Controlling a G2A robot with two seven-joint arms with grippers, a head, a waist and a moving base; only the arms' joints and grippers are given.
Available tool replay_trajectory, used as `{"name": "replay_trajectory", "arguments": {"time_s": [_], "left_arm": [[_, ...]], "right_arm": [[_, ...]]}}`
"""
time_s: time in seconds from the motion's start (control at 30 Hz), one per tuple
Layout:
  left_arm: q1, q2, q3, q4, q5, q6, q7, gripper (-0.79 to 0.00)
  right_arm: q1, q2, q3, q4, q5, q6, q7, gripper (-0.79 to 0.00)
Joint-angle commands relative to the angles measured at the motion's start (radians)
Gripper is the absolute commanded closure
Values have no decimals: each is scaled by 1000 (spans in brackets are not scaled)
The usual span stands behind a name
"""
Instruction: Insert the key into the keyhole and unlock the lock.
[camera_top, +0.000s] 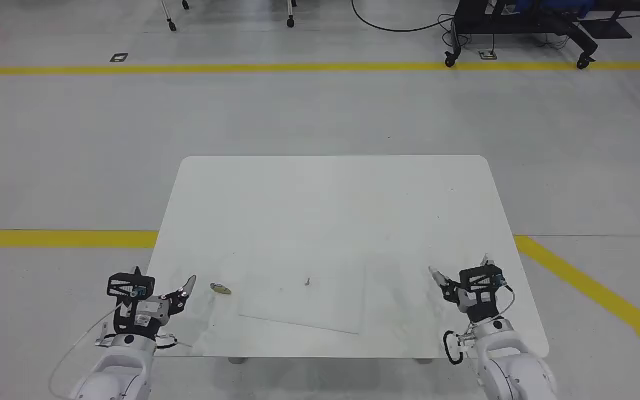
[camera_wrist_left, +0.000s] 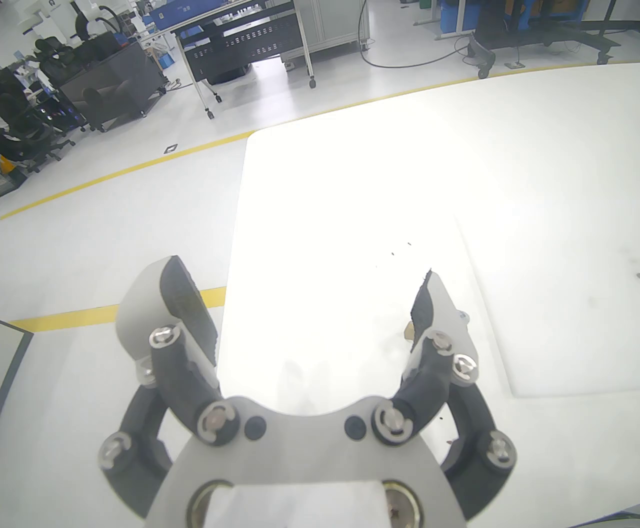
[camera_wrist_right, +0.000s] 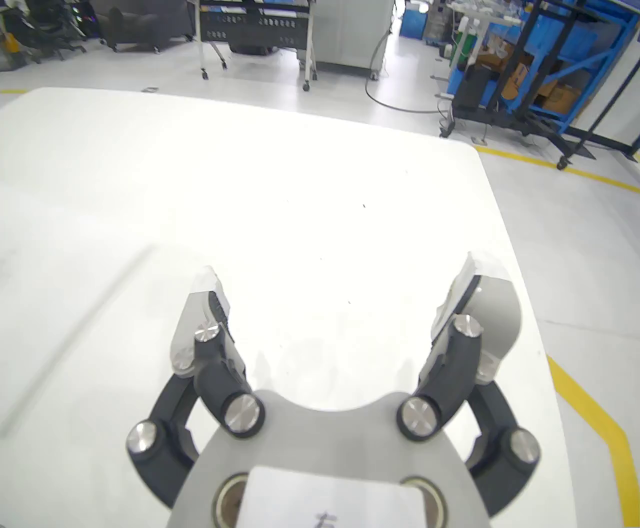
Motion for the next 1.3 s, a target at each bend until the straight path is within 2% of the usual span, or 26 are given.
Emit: {"name": "replay_trajectory", "arguments": {"time_s": [0.0, 0.2, 0.4, 0.43, 0.47, 0.5, 0.57, 0.6, 0.77, 0.9, 1.03, 1.27], "left_arm": [[0, 0, 0, 0, 0, 0, 0, -785], [0, 0, 0, 0, 0, 0, 0, -785], [0, 0, 0, 0, 0, 0, 0, -785], [0, 0, 0, 0, 0, 0, 0, -785], [0, 0, 0, 0, 0, 0, 0, -785], [0, 0, 0, 0, 0, 0, 0, -785], [0, 0, 0, 0, 0, 0, 0, -785], [0, 0, 0, 0, 0, 0, 0, -785], [0, 0, 0, 0, 0, 0, 0, -785], [0, 0, 0, 0, 0, 0, 0, -785], [0, 0, 0, 0, 0, 0, 0, -785], [0, 0, 0, 0, 0, 0, 0, -785]], "right_arm": [[35, 2, -23, -3, -20, -67, 7, -785], [185, 2, -164, 5, -70, -327, 20, -785], [347, -4, -331, 46, -127, -574, 125, -785], [370, -6, -361, 56, -145, -603, 155, -727], [391, -8, -391, 67, -155, -625, 182, -585], [413, -11, -416, 79, -169, -637, 212, -502], [447, -19, -461, 106, -176, -627, 261, -379], [463, -24, -481, 119, -176, -614, 282, -357], [543, -48, -564, 197, -148, -553, 388, -336], [611, -69, -627, 264, -124, -515, 483, -363], [667, -90, -679, 321, -107, -482, 523, -363], [731, -112, -729, 391, -50, -522, 572, -320]]}}
